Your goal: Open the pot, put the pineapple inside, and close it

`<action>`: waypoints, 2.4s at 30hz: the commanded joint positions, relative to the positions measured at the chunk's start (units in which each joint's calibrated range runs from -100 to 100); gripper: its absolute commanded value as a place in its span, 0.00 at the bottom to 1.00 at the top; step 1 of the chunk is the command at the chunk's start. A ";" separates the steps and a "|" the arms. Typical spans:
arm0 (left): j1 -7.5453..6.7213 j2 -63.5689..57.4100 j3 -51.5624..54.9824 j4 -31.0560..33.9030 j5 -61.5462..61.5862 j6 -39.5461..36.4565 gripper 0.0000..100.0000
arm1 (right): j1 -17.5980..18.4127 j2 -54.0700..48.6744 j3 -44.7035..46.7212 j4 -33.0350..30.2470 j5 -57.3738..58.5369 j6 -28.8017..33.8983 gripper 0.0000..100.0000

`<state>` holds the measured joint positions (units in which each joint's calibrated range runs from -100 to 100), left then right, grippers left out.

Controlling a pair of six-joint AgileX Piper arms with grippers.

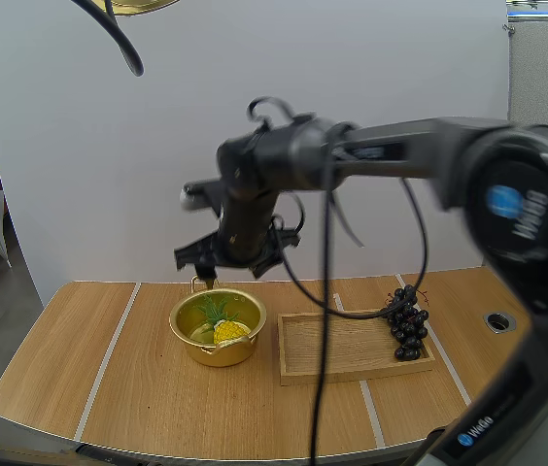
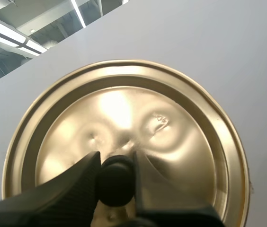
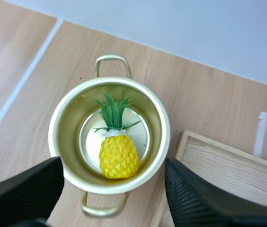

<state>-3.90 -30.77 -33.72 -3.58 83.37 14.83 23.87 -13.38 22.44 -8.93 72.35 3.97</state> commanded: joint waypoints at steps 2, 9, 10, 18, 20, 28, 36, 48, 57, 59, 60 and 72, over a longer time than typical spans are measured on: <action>-0.14 -0.32 -0.39 -0.04 -0.92 -0.69 0.00 | -0.07 -18.28 1.43 -0.41 10.75 -0.24 1.00; -0.14 -0.32 -0.39 -0.04 -0.92 -0.69 0.00 | -0.07 -32.04 5.12 -1.99 19.53 -0.24 1.00; -0.14 -0.32 -0.39 -0.04 -0.92 -0.69 0.00 | -0.07 -33.59 5.34 -2.29 22.50 -0.24 1.00; -0.14 -0.32 -0.39 -0.04 -0.92 -0.69 0.00 | -0.07 -44.79 5.45 -4.03 27.65 -0.24 1.00; -0.14 -0.32 -0.39 -0.04 -0.92 -0.69 0.00 | -0.07 -46.41 6.08 -5.69 27.65 -0.73 1.00; -0.14 -0.32 -0.39 -0.04 -0.92 -0.69 0.00 | -0.87 -48.96 12.47 -9.30 27.65 -1.77 0.88; -0.14 -0.32 -0.39 -0.04 -0.92 -0.69 0.00 | -6.88 -49.10 13.61 -0.94 27.65 -1.77 0.00; -0.14 -0.32 -0.39 -0.04 -0.92 -0.69 0.00 | -7.39 -49.10 13.61 -2.13 27.65 -1.77 0.00; -0.14 -0.32 -0.39 -0.04 -0.92 -0.69 0.00 | -7.39 -49.10 13.61 -1.09 17.85 -6.95 0.00; -0.14 -0.32 -0.39 -0.04 -0.92 -0.69 0.00 | -7.39 -49.10 13.61 -0.46 16.89 -9.46 0.00; -0.14 -0.32 -0.39 -0.04 -0.92 -0.69 0.00 | -7.39 -49.10 13.61 -0.34 16.45 -9.76 0.00; -0.14 -0.10 -0.40 -0.46 10.34 -0.69 0.00 | -7.39 -49.10 13.61 0.29 13.54 -9.76 0.00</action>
<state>-3.90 -30.77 -33.72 -3.58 83.37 14.83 16.68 -61.92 35.99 -8.82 87.50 -5.25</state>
